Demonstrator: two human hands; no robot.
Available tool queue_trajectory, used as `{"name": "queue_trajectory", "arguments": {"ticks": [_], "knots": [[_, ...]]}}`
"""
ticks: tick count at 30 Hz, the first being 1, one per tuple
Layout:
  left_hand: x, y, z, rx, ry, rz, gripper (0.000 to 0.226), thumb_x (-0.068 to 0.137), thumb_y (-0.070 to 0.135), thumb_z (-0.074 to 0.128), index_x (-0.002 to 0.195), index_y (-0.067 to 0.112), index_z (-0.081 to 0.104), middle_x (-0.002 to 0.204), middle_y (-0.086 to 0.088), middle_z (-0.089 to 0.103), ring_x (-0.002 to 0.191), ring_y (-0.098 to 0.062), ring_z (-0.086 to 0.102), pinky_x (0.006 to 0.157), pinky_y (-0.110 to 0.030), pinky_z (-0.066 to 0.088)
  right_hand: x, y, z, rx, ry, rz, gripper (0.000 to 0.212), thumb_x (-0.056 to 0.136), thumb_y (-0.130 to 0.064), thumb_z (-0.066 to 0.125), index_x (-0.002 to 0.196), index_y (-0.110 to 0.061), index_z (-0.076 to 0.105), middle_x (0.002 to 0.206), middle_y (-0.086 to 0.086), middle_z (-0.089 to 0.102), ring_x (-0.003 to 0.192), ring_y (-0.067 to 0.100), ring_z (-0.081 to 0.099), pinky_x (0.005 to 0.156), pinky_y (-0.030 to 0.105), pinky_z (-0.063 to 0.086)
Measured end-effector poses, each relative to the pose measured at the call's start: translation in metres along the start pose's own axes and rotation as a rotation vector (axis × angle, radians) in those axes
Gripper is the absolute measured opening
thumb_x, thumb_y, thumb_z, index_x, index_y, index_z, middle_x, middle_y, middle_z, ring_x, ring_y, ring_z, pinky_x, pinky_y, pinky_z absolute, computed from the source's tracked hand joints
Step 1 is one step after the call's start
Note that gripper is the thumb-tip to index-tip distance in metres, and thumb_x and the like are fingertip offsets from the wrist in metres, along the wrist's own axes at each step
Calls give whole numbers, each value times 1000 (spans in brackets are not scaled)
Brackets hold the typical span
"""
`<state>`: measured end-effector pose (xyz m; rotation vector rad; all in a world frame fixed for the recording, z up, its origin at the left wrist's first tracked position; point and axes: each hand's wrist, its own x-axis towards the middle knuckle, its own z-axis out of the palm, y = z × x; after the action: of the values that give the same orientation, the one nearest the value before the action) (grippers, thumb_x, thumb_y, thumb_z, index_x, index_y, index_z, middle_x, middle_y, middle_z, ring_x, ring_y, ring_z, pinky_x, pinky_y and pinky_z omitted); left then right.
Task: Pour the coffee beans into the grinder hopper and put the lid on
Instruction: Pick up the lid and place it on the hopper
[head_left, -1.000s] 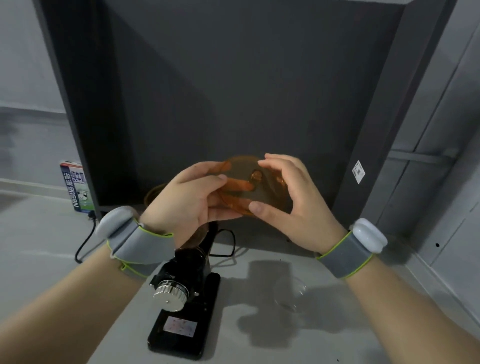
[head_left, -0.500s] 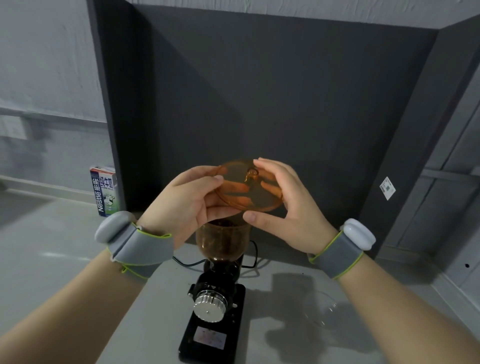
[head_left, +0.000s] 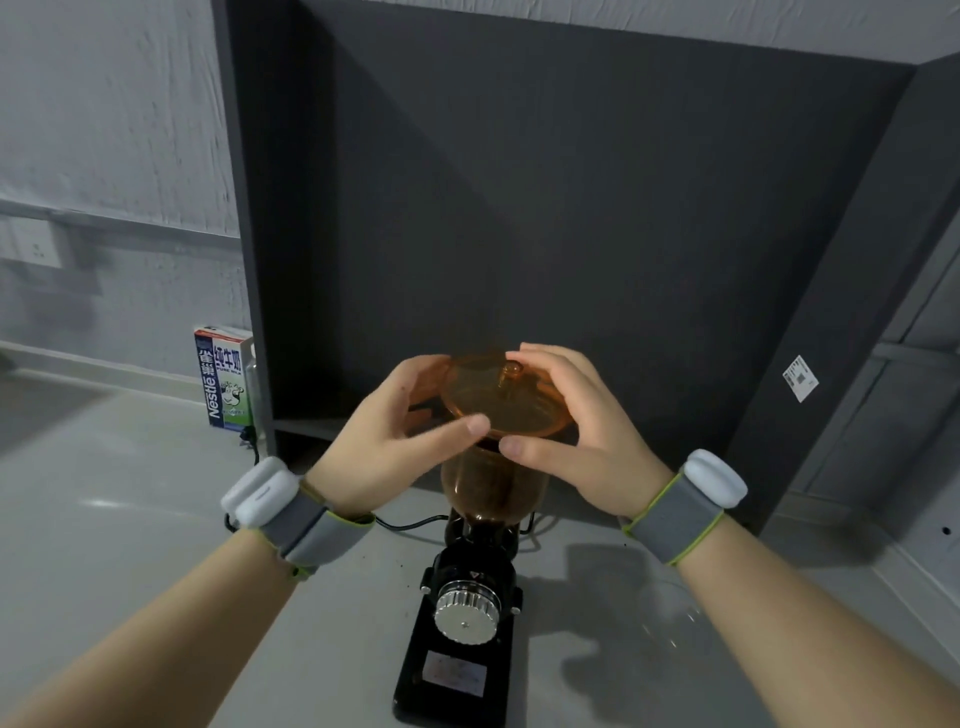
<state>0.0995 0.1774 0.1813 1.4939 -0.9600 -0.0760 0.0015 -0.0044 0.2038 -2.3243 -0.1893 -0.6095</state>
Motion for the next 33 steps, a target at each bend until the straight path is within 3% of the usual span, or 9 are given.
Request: {"name": "queue_trajectory", "arguments": {"ticks": [2,6,10,13,20,25,33], "knots": [[-2,-15,3,-31,-55,-1,83,53,58,81,123,30,44,117,5,63,110,-12,62,87,-27,52,-1,2,3,-12,-24,28,68,69,-55,64,132,-37,42,140,-10,36,129,-2,36,108,26,36],[-2,-35,17,39,-160,2,95,52,39,85,130,33,30,124,7,55,114,-1,55,88,-16,46,-4,6,6,-29,-46,81,68,69,-52,66,132,-39,43,140,-11,36,130,0,36,111,33,36],[0,-50,27,4,-152,-58,108,49,41,85,137,16,29,130,-3,54,119,-15,55,98,-42,48,-4,6,8,-12,-47,112,65,69,-53,65,130,-43,44,140,-11,35,129,2,37,110,36,37],[0,-55,31,-23,-122,-83,105,49,41,85,134,14,30,128,-8,54,117,-21,56,96,-48,48,-3,6,9,-4,-49,123,64,67,-56,63,128,-47,45,138,-12,35,128,-1,37,110,33,37],[-3,-56,36,-91,-93,-114,104,49,35,82,133,10,28,126,-6,52,116,-16,56,94,-40,51,-3,10,12,37,-40,188,62,67,-49,65,127,-40,49,135,-12,36,127,5,39,111,40,36],[-3,-56,36,-107,-113,-107,102,50,36,81,133,12,27,124,0,52,114,-10,56,92,-32,51,-6,8,15,-13,-57,191,72,68,-57,59,133,-29,45,136,-9,35,127,4,39,110,34,36],[-4,-60,38,-122,-100,-85,98,51,35,82,131,13,30,121,0,55,110,-6,58,88,-27,51,-8,5,23,-101,29,185,63,72,-56,59,128,-29,46,131,-6,39,118,7,46,98,25,43]]}}
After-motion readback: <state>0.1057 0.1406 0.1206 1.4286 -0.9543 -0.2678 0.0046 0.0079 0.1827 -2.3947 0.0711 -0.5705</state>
